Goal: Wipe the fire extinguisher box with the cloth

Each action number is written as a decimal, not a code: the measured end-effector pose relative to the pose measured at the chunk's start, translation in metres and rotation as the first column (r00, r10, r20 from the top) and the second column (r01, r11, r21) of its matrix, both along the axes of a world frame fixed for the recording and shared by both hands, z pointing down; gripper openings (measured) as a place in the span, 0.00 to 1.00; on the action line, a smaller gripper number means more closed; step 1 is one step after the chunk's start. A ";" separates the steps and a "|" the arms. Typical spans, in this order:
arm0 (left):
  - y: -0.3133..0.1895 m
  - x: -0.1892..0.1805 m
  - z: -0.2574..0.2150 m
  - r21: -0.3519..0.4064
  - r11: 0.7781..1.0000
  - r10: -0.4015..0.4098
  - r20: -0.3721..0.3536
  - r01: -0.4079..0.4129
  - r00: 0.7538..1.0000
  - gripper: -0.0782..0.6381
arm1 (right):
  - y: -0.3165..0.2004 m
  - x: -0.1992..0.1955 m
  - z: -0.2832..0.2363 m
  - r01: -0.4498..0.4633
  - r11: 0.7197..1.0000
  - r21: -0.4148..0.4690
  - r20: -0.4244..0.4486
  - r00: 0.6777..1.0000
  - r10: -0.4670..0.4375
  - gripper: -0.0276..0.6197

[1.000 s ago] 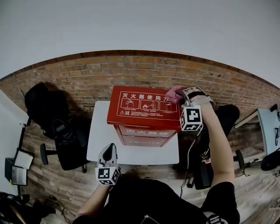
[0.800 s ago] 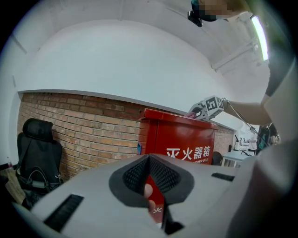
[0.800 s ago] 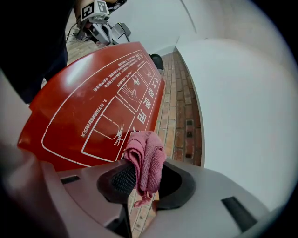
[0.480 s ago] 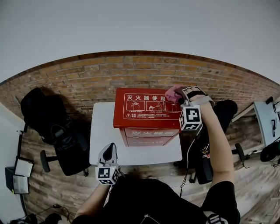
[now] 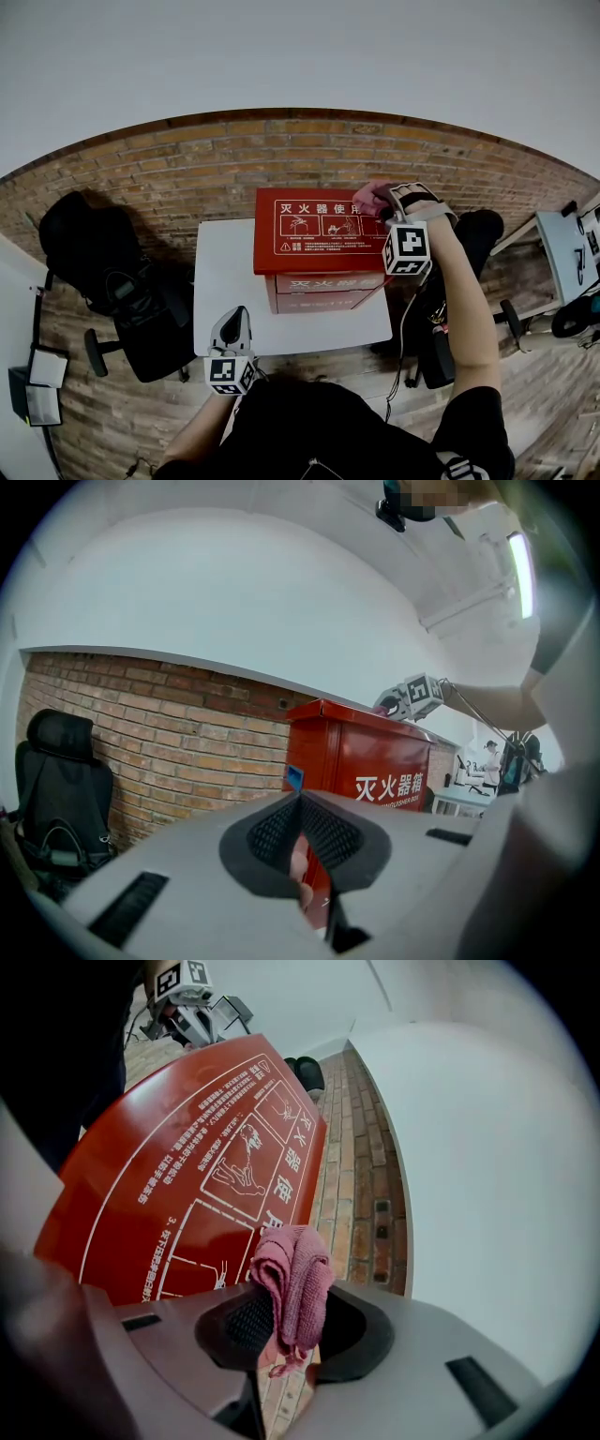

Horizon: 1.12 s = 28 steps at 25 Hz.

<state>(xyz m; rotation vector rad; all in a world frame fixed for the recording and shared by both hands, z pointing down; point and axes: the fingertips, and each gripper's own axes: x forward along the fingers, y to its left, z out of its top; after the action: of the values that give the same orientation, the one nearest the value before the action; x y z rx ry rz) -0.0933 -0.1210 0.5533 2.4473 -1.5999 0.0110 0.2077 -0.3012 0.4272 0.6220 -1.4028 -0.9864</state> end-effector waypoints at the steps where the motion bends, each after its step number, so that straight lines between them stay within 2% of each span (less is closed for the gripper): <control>1: -0.001 -0.002 0.000 0.000 1.000 0.004 -0.003 -0.004 1.000 0.13 | 0.000 -0.001 0.000 -0.004 1.000 -0.002 0.000 1.000 0.004 0.21; 28: -0.038 -0.051 0.008 -0.001 0.993 0.117 -0.008 -0.117 0.993 0.13 | -0.009 -0.066 -0.003 -0.043 0.999 0.022 -0.009 0.999 0.043 0.21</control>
<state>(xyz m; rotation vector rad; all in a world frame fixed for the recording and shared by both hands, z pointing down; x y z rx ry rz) -0.1441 -0.1590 0.5615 2.5333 -1.4501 0.0203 0.1419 -0.3103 0.4237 0.6607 -1.3665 -0.9705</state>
